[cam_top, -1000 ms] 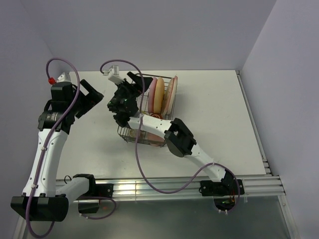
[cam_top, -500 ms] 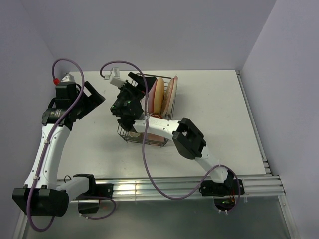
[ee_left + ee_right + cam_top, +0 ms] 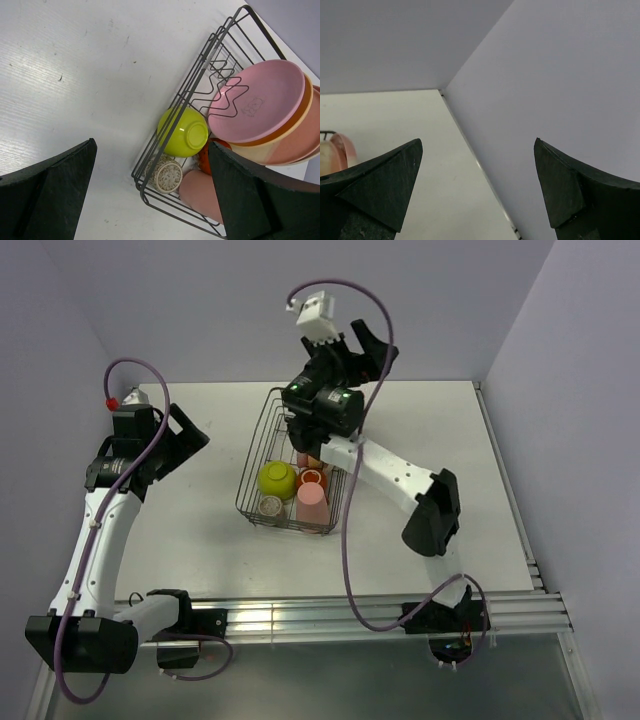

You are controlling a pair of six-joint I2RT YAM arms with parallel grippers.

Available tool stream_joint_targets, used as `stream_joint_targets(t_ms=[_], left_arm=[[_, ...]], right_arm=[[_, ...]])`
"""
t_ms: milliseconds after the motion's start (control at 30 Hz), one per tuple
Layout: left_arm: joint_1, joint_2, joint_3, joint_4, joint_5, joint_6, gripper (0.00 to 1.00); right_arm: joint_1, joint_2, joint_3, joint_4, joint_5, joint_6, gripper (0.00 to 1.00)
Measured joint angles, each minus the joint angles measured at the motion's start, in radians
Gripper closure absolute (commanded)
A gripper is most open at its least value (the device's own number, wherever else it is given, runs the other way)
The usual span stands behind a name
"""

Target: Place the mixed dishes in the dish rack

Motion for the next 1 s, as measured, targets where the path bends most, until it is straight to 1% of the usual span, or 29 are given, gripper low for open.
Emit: stream_joint_targets(t_ms=[67,133,167,200,233,267,300,333,367,400,433,467,500,567,633,767,867,933,1000], left_arm=[[0.0,0.0,0.0,0.0,-0.001,-0.003,0.01],[0.0,0.0,-0.001,0.001,0.0,-0.005,0.01],[0.0,0.0,-0.001,0.0,0.0,-0.006,0.01],[0.0,0.0,-0.002,0.001,0.0,-0.008,0.01],[0.0,0.0,-0.003,0.001,0.001,-0.008,0.01],[0.0,0.0,-0.006,0.001,0.001,-0.01,0.01],[0.0,-0.001,-0.008,0.0,0.002,-0.011,0.01],[0.0,-0.002,-0.011,0.0,0.001,-0.011,0.01],[0.0,-0.003,-0.014,-0.001,0.001,-0.011,0.01],[0.0,-0.003,-0.016,-0.002,0.0,-0.011,0.01],[-0.001,-0.006,-0.018,0.0,-0.001,-0.011,0.01],[-0.001,-0.008,-0.021,0.0,-0.003,-0.011,0.01],[-0.001,-0.011,-0.025,0.0,-0.006,-0.011,0.01],[-0.002,-0.018,-0.034,0.0,-0.009,-0.011,0.01],[-0.002,-0.019,-0.041,0.001,-0.008,-0.011,0.01],[-0.014,-0.019,-0.056,-0.001,-0.008,-0.004,0.01],[-0.031,-0.026,-0.07,0.0,0.002,0.003,0.01],[-0.045,-0.044,-0.09,0.003,0.015,0.015,0.01],[-0.064,-0.074,-0.119,0.007,0.032,0.02,0.01]], right_arm=[[0.0,-0.047,0.022,-0.005,-0.003,0.023,0.0],[0.001,-0.146,-0.047,-0.013,-0.006,0.105,0.0],[0.002,-0.224,-0.112,-0.018,-0.006,0.164,0.0],[0.003,-0.309,-0.195,-0.021,-0.021,0.246,0.0],[0.0,-0.428,-0.312,-0.017,-0.033,0.352,0.0],[-0.002,-0.477,-0.356,-0.014,-0.037,0.399,0.0],[-0.023,-0.566,-0.427,-0.059,-0.064,0.602,0.0],[-0.05,-0.648,-0.463,-0.183,-0.095,0.813,0.0],[-0.082,-0.7,-0.454,-0.332,-0.146,1.013,0.0],[-0.145,-0.739,-0.396,-0.58,-0.25,1.248,0.0],[-0.206,-0.741,-0.316,-0.774,-0.345,1.427,0.0],[-0.246,-0.739,-0.245,-0.908,-0.399,1.543,0.0],[-0.278,-0.726,-0.151,-1.079,-0.463,1.664,0.0],[-0.296,-0.694,-0.056,-1.321,-0.565,1.821,0.0],[-0.296,-0.681,-0.059,-1.506,-0.666,1.936,0.0],[-0.296,-0.644,-0.232,-1.83,-0.856,2.109,0.01],[-0.296,-0.586,-0.378,-2.013,-0.959,2.214,0.01],[-0.296,-0.606,-0.497,-2.063,-1.016,2.268,0.01],[-0.296,-0.69,-0.655,-2.067,-1.089,2.324,0.0]])
